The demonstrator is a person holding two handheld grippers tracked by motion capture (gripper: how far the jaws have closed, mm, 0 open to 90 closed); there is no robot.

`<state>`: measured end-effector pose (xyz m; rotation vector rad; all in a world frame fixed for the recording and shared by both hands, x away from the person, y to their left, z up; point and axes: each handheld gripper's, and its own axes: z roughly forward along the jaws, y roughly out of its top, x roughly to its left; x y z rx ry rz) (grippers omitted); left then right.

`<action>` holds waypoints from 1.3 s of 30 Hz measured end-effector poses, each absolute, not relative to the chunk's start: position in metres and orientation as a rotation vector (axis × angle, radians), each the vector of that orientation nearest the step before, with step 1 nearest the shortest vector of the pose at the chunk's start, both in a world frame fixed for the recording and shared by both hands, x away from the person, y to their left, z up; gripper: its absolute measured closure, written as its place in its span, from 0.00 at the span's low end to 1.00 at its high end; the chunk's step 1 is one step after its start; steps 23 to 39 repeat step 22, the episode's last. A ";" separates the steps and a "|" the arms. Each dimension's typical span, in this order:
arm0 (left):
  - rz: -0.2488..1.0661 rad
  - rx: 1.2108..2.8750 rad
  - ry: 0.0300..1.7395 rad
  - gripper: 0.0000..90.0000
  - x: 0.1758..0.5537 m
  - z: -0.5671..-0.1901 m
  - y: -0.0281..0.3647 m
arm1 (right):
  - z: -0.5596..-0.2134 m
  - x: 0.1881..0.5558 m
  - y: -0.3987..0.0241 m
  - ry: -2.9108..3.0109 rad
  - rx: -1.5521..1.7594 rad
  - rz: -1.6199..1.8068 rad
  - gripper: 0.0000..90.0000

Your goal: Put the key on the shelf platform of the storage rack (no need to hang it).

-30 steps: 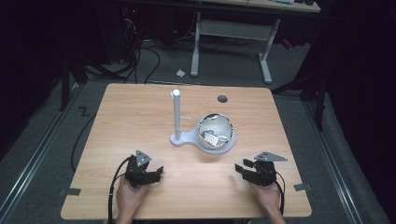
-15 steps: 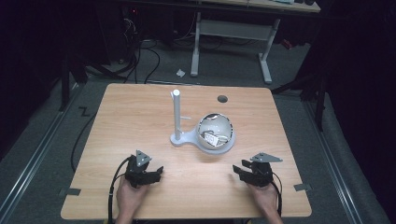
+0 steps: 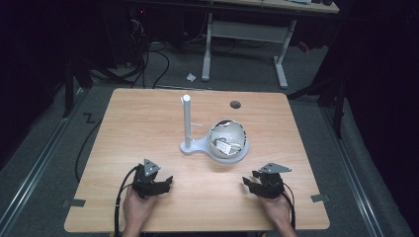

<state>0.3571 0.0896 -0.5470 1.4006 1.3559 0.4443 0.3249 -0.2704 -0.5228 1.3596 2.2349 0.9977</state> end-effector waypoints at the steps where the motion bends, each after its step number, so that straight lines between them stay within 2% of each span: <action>1: 0.444 1.401 1.356 0.25 0.357 -0.547 0.090 | -0.523 0.325 -0.270 2.238 1.359 0.995 0.54; 12: 0.445 1.400 1.356 0.25 0.357 -0.547 0.089 | -0.531 0.320 -0.265 2.243 1.237 0.959 0.50; 39: 0.444 1.399 1.356 0.25 0.357 -0.547 0.089 | -0.531 0.320 -0.265 2.241 1.237 0.957 0.50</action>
